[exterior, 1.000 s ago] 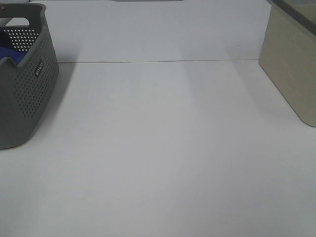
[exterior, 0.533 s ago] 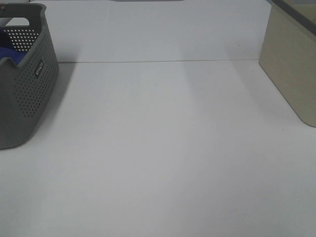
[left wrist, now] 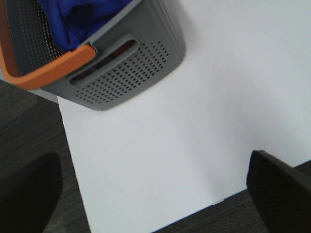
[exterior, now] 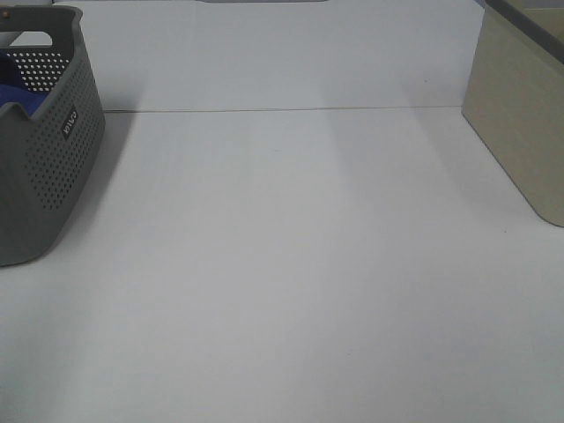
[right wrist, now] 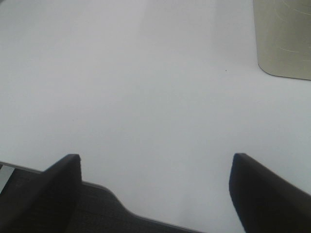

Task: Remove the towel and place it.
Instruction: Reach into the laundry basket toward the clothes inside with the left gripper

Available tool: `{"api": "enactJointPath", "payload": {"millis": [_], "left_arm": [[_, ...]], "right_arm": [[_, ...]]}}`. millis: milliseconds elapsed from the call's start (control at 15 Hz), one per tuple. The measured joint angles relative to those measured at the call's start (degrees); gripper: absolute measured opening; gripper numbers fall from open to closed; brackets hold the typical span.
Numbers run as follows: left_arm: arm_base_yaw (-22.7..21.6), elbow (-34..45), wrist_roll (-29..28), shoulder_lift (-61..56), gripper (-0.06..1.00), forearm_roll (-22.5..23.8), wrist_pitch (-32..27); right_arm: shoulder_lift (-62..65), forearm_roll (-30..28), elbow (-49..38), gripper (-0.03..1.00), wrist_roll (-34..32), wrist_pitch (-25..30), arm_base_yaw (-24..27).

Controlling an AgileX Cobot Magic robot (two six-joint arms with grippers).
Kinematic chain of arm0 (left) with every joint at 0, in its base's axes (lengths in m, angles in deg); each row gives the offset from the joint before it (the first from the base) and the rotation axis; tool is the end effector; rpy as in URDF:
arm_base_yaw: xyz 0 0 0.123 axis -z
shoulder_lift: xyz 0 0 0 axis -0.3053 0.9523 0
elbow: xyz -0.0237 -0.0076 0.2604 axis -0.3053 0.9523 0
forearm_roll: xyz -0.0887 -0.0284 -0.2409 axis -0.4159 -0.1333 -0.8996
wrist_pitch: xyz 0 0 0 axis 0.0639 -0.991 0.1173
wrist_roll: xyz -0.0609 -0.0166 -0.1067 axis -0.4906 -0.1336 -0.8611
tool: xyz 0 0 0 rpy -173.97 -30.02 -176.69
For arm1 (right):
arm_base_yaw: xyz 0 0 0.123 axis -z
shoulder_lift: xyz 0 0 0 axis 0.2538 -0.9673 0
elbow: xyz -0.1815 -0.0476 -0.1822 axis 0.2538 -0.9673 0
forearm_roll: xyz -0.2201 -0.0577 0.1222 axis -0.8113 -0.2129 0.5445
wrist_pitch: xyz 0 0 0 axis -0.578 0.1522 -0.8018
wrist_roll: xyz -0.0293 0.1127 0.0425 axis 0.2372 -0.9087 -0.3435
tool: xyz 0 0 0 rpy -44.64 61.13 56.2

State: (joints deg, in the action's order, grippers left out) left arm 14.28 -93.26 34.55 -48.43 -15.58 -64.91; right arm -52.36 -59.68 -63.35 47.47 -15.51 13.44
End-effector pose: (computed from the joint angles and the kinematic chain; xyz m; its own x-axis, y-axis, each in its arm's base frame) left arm 0.1001 0.0061 0.3224 -0.6223 0.4856 -0.6139 0.3100 0.8731 0.3764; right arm 0.0523 0.0267 0.2482 -0.5122 -0.0812 -0.8550 -0.2331 0.9713 0.0474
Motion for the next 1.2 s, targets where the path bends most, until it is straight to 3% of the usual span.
{"api": "enactJointPath", "payload": {"millis": [467,733,800,867,1200], "left_arm": [[0.0,-23.2,15.6,34.8,0.97,6.1,0.1],[0.0,-36.4,21.3,52.0,0.97,14.6,0.2],[0.0,-44.0,22.5,61.1,0.97,19.4,0.2],[0.0,-48.0,23.5,65.9,0.97,20.6,0.2],[0.0,-58.4,28.2,82.8,0.97,21.1,0.3]], "right_arm": [[0.0,0.0,0.0,0.81,0.0,0.0,0.0],[0.0,0.0,0.0,0.81,0.0,0.0,0.0],[0.0,0.0,0.0,0.81,0.0,0.0,0.0],[0.0,0.0,0.0,0.81,0.0,0.0,0.0],[0.0,0.0,0.0,0.81,0.0,0.0,0.0]]}}
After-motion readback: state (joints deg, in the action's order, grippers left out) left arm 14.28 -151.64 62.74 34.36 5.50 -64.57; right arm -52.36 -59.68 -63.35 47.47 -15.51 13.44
